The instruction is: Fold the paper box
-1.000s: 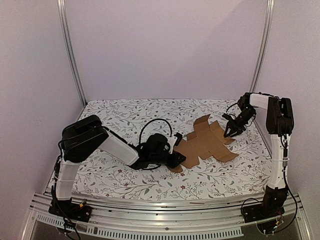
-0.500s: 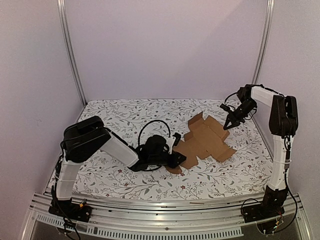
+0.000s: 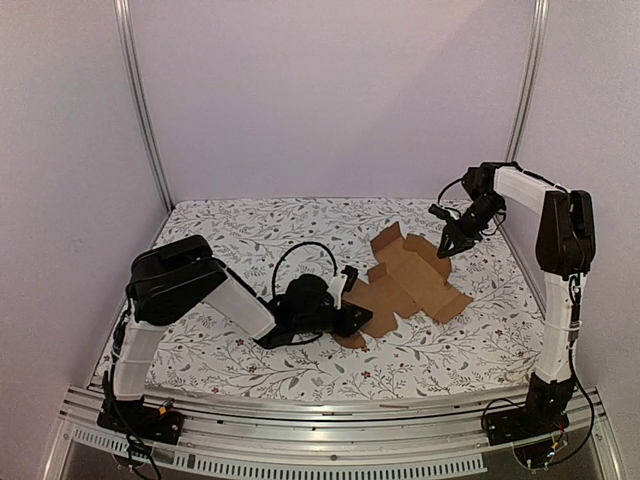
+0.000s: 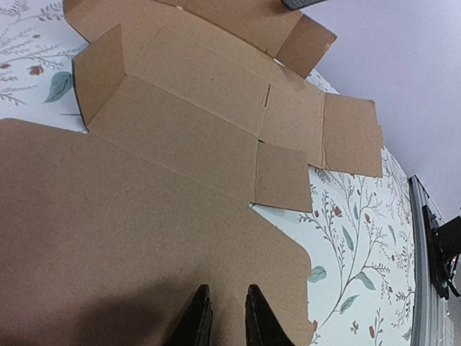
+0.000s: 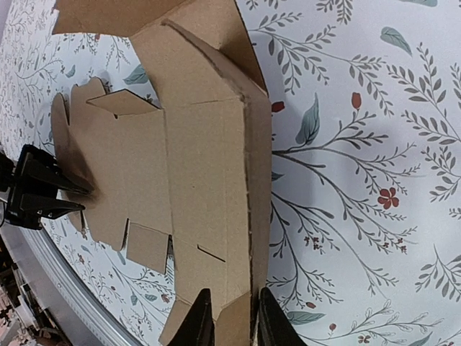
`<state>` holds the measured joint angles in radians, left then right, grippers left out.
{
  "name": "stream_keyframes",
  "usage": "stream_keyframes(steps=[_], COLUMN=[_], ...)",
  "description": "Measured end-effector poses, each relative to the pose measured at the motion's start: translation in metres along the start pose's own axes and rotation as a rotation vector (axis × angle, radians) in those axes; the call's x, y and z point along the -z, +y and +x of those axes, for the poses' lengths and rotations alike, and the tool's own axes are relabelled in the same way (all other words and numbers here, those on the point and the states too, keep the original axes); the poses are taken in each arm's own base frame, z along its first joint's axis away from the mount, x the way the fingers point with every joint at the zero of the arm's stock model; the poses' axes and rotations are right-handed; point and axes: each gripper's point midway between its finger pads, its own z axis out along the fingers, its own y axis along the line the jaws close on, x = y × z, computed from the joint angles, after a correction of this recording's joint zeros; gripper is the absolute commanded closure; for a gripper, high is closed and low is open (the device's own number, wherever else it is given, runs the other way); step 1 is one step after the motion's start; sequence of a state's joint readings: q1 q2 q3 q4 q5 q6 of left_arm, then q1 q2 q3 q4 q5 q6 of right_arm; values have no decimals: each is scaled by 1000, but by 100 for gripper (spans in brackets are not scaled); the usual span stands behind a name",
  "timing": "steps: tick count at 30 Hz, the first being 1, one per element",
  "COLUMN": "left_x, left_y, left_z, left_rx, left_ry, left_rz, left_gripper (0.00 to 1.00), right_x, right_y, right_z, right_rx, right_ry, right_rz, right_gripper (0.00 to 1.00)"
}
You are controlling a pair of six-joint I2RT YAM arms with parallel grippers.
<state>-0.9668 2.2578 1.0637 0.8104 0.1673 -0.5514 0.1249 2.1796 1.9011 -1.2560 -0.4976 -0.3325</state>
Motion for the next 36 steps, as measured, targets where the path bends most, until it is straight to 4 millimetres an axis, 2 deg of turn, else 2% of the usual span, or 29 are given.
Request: stream_keyframes(steps=[8, 12, 15, 19, 22, 27, 32, 36], left_x=[0, 0, -1, -1, -1, -1, -1, -1], left_y=[-1, -2, -2, -4, -4, -4, -4, -5], left_z=[-1, -2, -3, -3, -3, -3, -3, -4], left_rx=[7, 15, 17, 19, 20, 20, 20, 19], left_ry=[-14, -24, -31, -35, -36, -38, -38, -42], left_rz=[9, 16, 22, 28, 29, 31, 33, 37], left_gripper=[83, 83, 83, 83, 83, 83, 83, 81], right_x=[-3, -20, -38, -50, -48, -44, -45, -41], right_y=[-17, -33, -44, -51, -53, -57, -52, -44], right_z=[0, 0, 7, 12, 11, 7, 1, -5], right_rx=[9, -1, -23, -46, -50, -62, -41, 47], right_ry=[18, 48, 92, 119, 112, 87, 68, 63], right_rz=[75, 98, 102, 98, 99, 94, 84, 159], right_gripper=[80, 78, 73, 70, 76, 100, 100, 100])
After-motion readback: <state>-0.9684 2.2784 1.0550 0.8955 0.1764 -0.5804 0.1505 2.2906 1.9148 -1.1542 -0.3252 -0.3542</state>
